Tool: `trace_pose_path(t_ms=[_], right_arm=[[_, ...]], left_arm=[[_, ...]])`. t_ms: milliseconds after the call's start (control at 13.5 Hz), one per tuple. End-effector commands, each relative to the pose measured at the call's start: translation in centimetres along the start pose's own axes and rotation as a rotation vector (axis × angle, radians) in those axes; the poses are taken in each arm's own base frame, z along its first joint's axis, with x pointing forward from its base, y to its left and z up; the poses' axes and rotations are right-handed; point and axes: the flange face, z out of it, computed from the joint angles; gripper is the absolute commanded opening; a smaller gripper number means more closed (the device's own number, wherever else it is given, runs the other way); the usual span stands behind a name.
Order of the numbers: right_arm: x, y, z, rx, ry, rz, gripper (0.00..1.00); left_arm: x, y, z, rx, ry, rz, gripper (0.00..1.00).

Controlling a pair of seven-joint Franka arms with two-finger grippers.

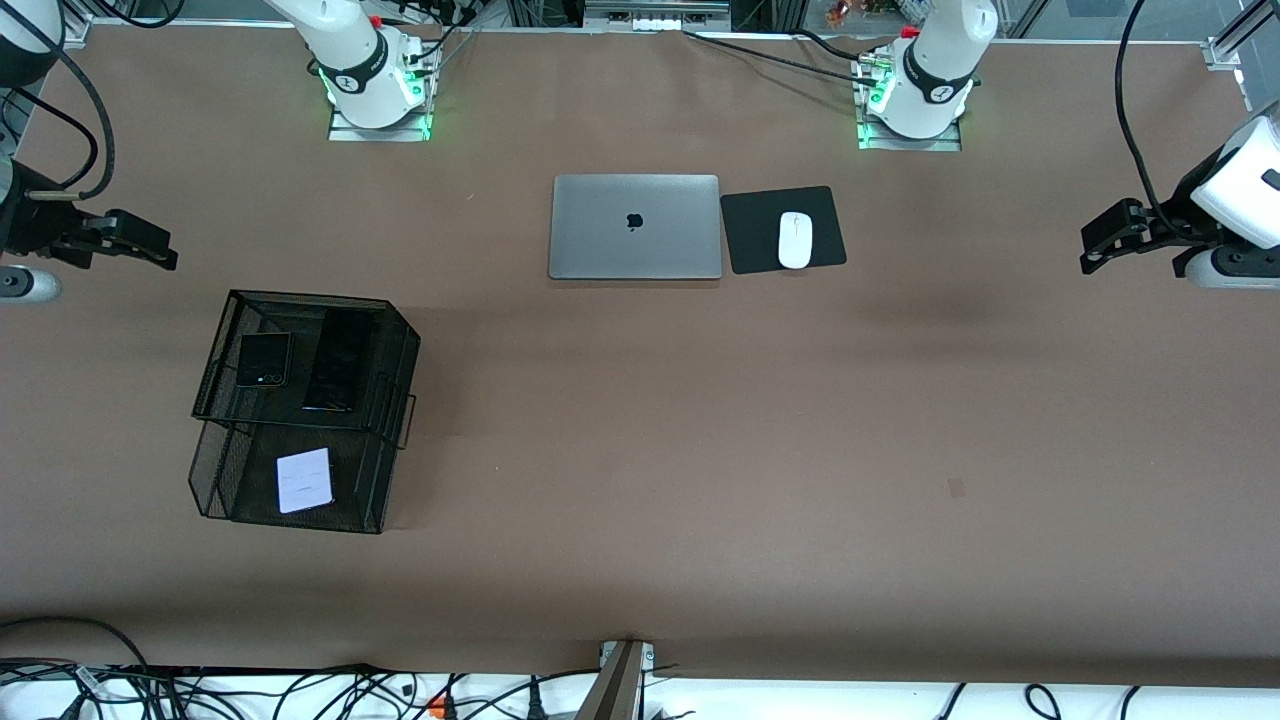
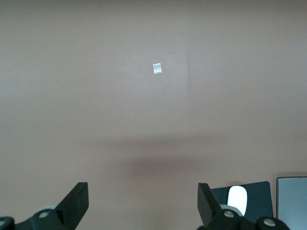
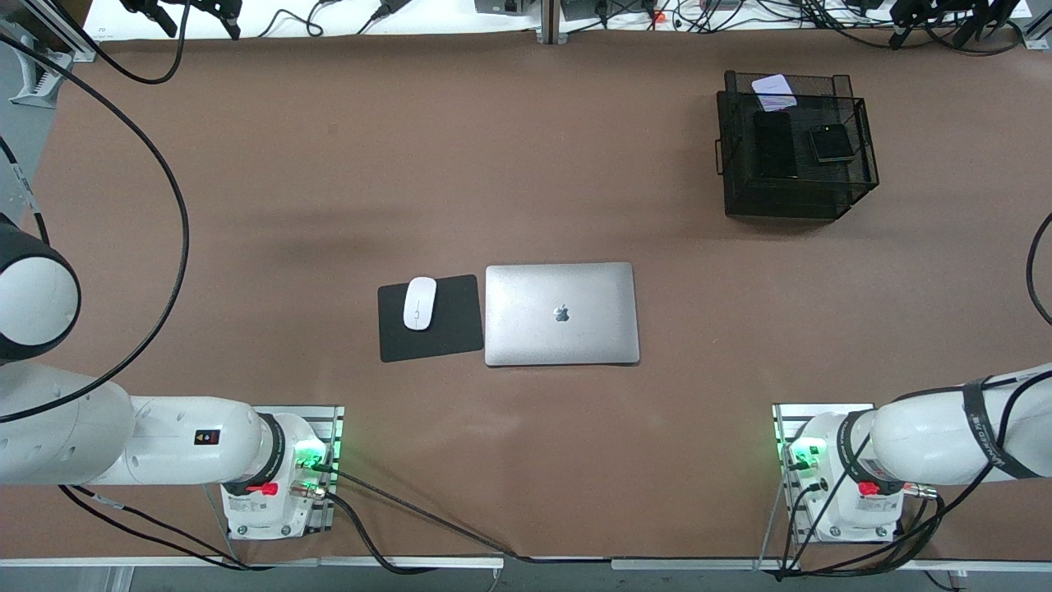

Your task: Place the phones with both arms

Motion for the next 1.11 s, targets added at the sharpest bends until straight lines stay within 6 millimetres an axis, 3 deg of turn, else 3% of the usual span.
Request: trace_pose_path(t_ms=[0,1041], right_arm=[[-0.8,-0.2,-0.8,-0.017,-0.005,0.006,1.0],[-0.7,0.3,-0.6,-0.012,-0.014,0.019,1.0]], left_arm=[[0.1,0.2,-0.6,0.002,-0.002,0.017,1.0],[0.1,0.2,-0.6,0.002,-0.004,0.017,1.0]])
